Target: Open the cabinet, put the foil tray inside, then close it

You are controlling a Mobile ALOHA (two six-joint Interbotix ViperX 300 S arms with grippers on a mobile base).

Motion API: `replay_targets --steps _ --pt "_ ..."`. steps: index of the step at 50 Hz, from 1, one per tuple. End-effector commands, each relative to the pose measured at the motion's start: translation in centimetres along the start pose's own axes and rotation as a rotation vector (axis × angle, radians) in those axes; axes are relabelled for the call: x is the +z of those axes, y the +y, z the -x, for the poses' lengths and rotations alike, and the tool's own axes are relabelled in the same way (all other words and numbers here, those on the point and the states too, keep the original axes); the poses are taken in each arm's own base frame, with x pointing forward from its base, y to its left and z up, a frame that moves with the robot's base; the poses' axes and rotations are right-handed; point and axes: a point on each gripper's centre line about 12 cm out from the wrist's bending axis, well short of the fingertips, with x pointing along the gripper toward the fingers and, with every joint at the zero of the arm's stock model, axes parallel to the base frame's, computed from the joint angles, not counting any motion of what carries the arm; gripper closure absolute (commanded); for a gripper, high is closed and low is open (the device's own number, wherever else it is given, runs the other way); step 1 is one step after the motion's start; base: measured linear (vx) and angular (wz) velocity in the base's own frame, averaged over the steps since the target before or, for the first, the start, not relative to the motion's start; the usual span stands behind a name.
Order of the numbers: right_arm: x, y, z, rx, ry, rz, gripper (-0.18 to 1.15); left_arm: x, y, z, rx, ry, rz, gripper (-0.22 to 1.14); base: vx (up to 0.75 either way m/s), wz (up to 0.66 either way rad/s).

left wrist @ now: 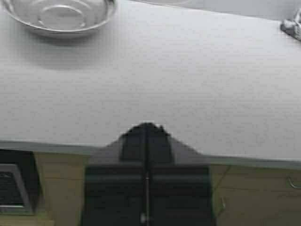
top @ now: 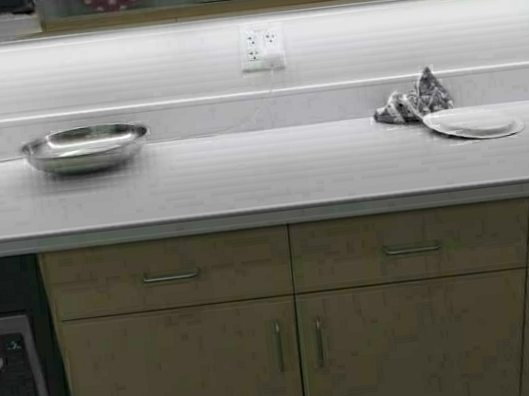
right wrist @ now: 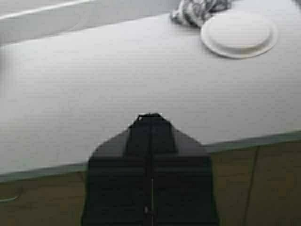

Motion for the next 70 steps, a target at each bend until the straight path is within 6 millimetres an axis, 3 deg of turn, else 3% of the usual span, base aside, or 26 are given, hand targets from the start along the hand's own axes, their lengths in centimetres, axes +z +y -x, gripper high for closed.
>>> replay_targets --steps 1,8,13,19,25,40,46,54,60,70 --pt "6.8 -2.8 0.8 -0.101 -0.109 0.065 0.90 6.5 2.5 1.2 0.071 -0.120 -0.016 0.86 -0.14 -0.03" --pt "12.0 -6.8 1.8 -0.239 -0.194 0.113 0.90 11.4 5.7 2.0 0.167 -0.172 -0.033 0.86 -0.08 -0.04" --pt "14.5 -9.7 2.1 -0.329 -0.242 0.112 0.90 14.5 8.1 2.9 0.236 -0.223 -0.029 0.86 -0.08 -0.05" --pt "16.9 -12.8 1.2 -0.403 -0.273 0.108 0.90 17.1 10.0 1.8 0.276 -0.268 -0.024 0.86 -0.04 -0.03" --pt "17.9 -15.2 -0.9 -0.438 -0.267 0.104 0.90 18.5 11.6 0.7 0.304 -0.287 -0.019 0.86 -0.02 0.00" --pt "18.5 -18.7 -8.1 -0.440 -0.243 0.098 0.90 19.9 14.7 -2.4 0.348 -0.309 -0.020 0.86 0.00 -0.01" --pt "19.1 -18.8 -10.2 -0.424 -0.255 0.103 0.90 19.6 15.1 -4.5 0.339 -0.302 -0.011 0.86 0.01 0.00" --pt "18.7 -17.8 -12.8 -0.388 -0.241 0.105 0.90 18.9 13.7 -7.0 0.294 -0.283 -0.007 0.86 0.01 0.01" --pt "17.8 -16.0 -14.5 -0.344 -0.218 0.107 0.90 18.1 12.3 -8.9 0.257 -0.263 -0.009 0.86 0.02 0.02" --pt "17.2 -11.4 -16.0 -0.254 -0.203 0.123 0.90 17.4 8.5 -10.0 0.180 -0.247 -0.021 0.86 0.01 0.01"
